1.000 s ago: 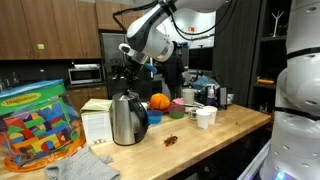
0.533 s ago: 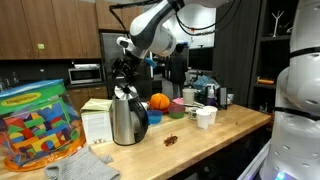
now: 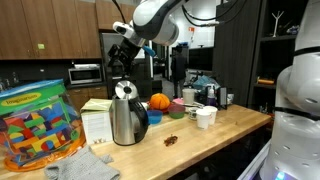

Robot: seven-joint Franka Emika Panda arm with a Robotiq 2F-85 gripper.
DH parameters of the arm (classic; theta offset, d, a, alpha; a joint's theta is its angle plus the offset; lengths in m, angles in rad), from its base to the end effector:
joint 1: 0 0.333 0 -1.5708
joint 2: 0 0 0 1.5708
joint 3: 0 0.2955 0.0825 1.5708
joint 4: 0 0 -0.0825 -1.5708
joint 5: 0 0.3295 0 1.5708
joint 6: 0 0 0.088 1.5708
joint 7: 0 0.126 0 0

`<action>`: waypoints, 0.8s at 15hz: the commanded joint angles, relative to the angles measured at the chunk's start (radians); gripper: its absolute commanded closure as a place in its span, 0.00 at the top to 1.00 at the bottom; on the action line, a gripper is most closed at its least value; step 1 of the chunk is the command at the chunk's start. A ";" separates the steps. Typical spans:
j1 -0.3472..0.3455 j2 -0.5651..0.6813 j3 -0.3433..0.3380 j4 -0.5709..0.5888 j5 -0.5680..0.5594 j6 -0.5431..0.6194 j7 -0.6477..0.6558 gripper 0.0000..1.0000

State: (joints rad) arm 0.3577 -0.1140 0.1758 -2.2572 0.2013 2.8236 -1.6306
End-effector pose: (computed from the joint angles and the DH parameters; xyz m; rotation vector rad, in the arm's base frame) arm 0.4488 0.2576 0.4828 1.4785 2.3049 0.9022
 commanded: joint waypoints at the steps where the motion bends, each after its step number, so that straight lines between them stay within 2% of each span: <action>1: -0.008 -0.068 0.010 -0.022 -0.032 -0.030 0.041 1.00; 7: -0.003 -0.146 0.011 -0.051 -0.012 -0.060 0.024 1.00; 12: 0.016 -0.238 -0.031 -0.094 -0.004 -0.165 0.023 1.00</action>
State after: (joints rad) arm 0.3606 -0.2666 0.1757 -2.3015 0.1988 2.7222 -1.6172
